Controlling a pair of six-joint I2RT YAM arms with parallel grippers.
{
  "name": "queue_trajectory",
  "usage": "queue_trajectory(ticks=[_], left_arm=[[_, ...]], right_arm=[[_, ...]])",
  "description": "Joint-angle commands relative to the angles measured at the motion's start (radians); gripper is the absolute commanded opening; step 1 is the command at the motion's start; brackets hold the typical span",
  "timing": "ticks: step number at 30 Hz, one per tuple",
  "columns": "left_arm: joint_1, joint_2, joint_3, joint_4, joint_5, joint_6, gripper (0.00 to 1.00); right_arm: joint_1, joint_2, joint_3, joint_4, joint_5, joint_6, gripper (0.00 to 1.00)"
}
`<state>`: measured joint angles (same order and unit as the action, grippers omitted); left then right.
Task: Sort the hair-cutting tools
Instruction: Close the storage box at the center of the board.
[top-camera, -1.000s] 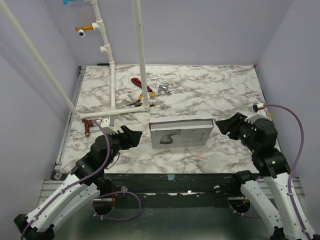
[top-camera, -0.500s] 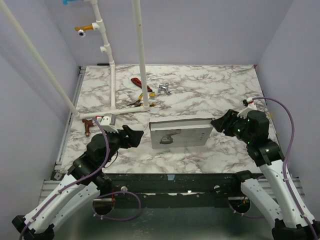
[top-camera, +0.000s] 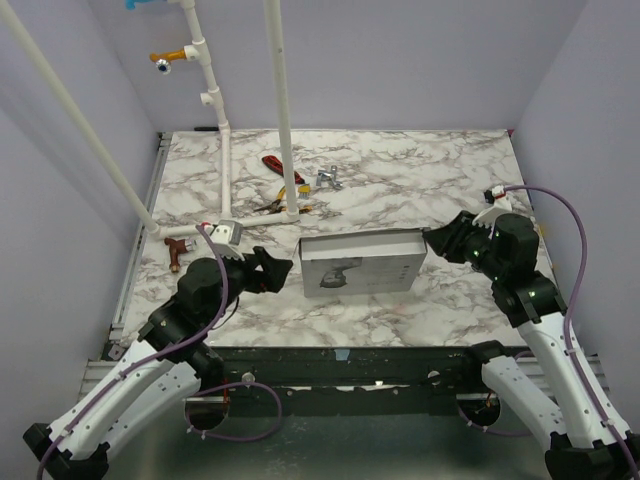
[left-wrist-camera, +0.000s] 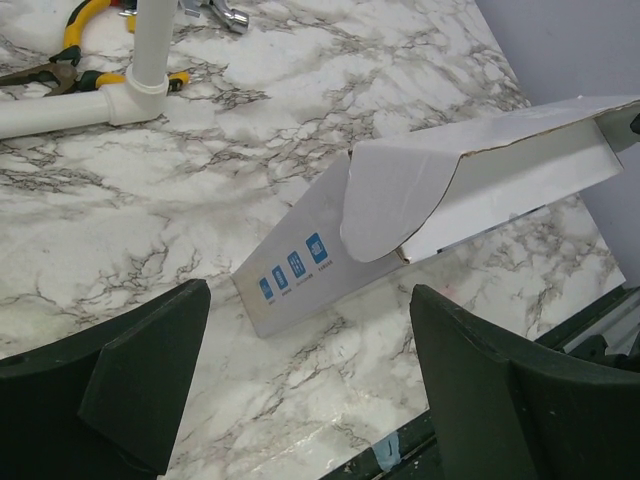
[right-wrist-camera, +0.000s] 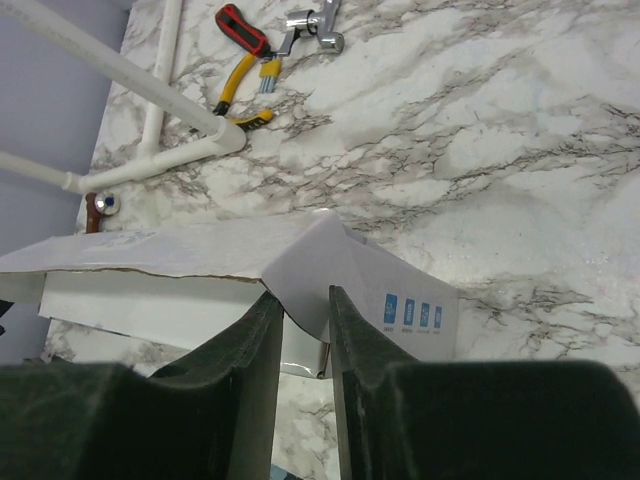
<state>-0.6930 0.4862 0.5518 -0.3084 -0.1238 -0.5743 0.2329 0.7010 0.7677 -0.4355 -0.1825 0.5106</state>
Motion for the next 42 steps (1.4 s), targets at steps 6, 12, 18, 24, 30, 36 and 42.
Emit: queue_trajectory(ticks=[6,12,18,24,30,36,42], left_arm=[[0.012,0.066,0.093,0.043,0.059,0.065,0.78],[0.012,0.158,0.163,0.012,0.121,0.121,0.74],[0.012,0.262,0.237,-0.042,0.169,0.195,0.72],[0.012,0.319,0.27,-0.055,0.131,0.214,0.55],[0.011,0.332,0.28,-0.02,0.093,0.198,0.31],[0.012,0.342,0.29,-0.001,0.1,0.192,0.21],[0.011,0.357,0.296,0.011,0.1,0.193,0.17]], right_arm=[[0.003,-0.007,0.041,0.022,-0.033,-0.013,0.19],[0.002,-0.008,0.05,0.012,-0.051,-0.004,0.18],[0.003,0.008,0.074,-0.008,-0.061,0.004,0.18],[0.003,0.009,0.083,-0.017,-0.073,0.01,0.17],[0.003,0.025,0.096,-0.026,-0.086,0.026,0.11],[0.003,0.037,0.103,-0.029,-0.098,0.056,0.02],[0.003,0.044,0.111,-0.029,-0.106,0.071,0.01]])
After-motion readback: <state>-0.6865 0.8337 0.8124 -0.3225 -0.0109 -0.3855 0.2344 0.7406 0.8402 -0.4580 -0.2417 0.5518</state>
